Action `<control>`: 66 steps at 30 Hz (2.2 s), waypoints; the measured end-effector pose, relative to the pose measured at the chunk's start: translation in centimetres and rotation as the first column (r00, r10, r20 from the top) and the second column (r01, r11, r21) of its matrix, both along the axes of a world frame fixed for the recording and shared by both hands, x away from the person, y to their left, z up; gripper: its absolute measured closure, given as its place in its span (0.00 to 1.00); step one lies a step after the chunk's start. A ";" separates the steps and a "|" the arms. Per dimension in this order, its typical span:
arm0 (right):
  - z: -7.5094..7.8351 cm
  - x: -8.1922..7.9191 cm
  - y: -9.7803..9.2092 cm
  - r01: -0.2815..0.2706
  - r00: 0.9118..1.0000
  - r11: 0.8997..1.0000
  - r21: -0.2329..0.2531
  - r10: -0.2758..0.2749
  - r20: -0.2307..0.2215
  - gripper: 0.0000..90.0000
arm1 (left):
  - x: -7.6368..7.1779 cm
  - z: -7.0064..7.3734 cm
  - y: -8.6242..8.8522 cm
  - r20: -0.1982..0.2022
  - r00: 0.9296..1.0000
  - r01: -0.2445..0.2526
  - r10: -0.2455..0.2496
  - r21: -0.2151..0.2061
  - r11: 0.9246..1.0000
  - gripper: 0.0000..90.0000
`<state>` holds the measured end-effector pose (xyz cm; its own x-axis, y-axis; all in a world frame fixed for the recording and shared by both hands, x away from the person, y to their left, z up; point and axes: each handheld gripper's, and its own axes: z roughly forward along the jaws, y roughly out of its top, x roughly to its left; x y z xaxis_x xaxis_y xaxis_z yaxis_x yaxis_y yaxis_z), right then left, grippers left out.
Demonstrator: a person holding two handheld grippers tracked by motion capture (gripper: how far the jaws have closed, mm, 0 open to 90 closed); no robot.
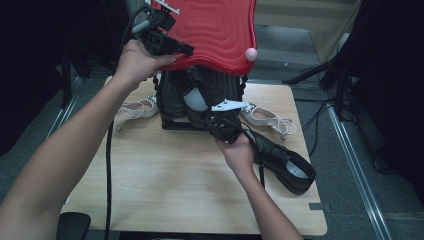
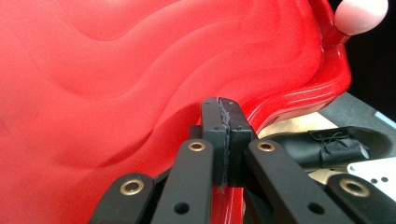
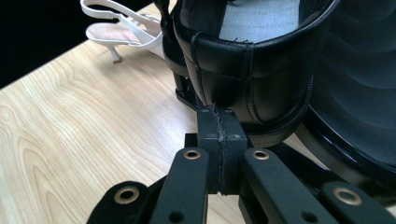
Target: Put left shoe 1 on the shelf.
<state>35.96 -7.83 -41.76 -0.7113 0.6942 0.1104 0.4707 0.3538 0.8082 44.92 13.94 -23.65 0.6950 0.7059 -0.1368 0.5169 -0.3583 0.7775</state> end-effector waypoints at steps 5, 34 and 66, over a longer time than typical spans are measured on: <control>0.3 -0.2 0.4 -0.004 1.000 1.000 0.007 0.004 0.009 1.00 | 0.1 0.0 0.1 -0.019 1.000 -0.004 0.004 -0.018 1.000 1.00; 1.2 3.7 6.0 0.024 1.000 0.998 0.050 -0.024 -0.006 1.00 | -0.1 0.0 0.1 -0.015 1.000 -0.002 0.002 -0.011 1.000 1.00; 0.1 -0.5 2.6 -0.122 0.985 0.989 0.082 0.131 -0.112 0.86 | -4.3 2.0 0.9 -0.029 0.992 0.124 -0.125 -0.058 0.991 0.60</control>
